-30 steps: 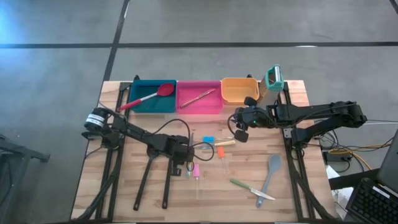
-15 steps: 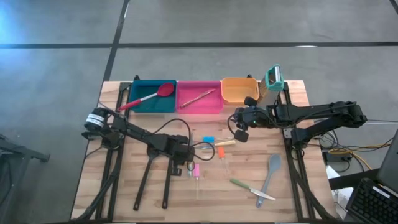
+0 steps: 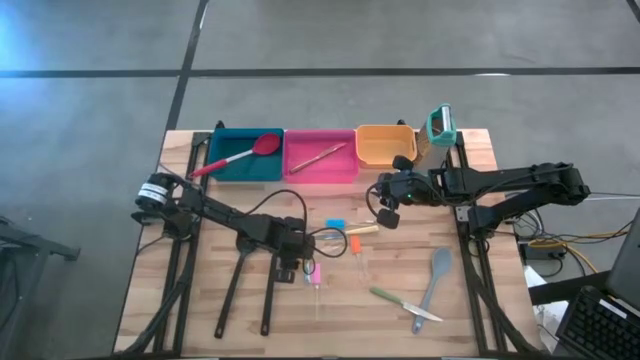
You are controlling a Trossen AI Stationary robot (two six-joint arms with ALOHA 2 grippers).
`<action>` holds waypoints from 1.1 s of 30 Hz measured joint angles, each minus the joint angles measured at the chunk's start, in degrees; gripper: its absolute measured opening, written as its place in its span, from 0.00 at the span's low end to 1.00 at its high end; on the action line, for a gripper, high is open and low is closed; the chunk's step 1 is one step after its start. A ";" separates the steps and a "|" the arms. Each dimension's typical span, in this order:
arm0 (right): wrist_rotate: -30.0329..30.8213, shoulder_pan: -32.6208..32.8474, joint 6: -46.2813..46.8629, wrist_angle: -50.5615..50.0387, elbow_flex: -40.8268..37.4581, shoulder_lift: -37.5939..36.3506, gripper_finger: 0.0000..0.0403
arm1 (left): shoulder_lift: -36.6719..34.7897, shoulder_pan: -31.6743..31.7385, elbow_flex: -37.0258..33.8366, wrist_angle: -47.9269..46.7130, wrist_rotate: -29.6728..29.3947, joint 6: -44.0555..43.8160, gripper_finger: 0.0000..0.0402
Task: Pick & Place Kitchen Items
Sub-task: Put the yellow spatula into the yellow bin
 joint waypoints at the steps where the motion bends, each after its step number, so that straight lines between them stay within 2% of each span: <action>1: 0.01 0.00 0.00 -0.01 0.00 0.00 0.21 | 0.00 0.00 0.00 0.02 -0.01 -0.12 0.44; 9: 0.00 0.00 0.00 0.02 0.00 0.00 0.23 | 0.78 0.02 0.02 0.67 -0.26 -0.32 0.51; 23: 0.01 0.01 0.00 0.04 0.00 0.00 0.17 | 4.11 0.89 0.09 1.31 -3.63 -0.22 0.50; 28: 0.00 0.02 0.00 0.04 0.00 0.00 0.18 | 4.06 1.03 0.13 1.35 -4.11 -0.20 0.41; 33: 0.02 0.01 0.00 0.04 0.00 0.00 0.21 | 3.80 1.11 0.11 1.07 -4.96 -0.24 0.20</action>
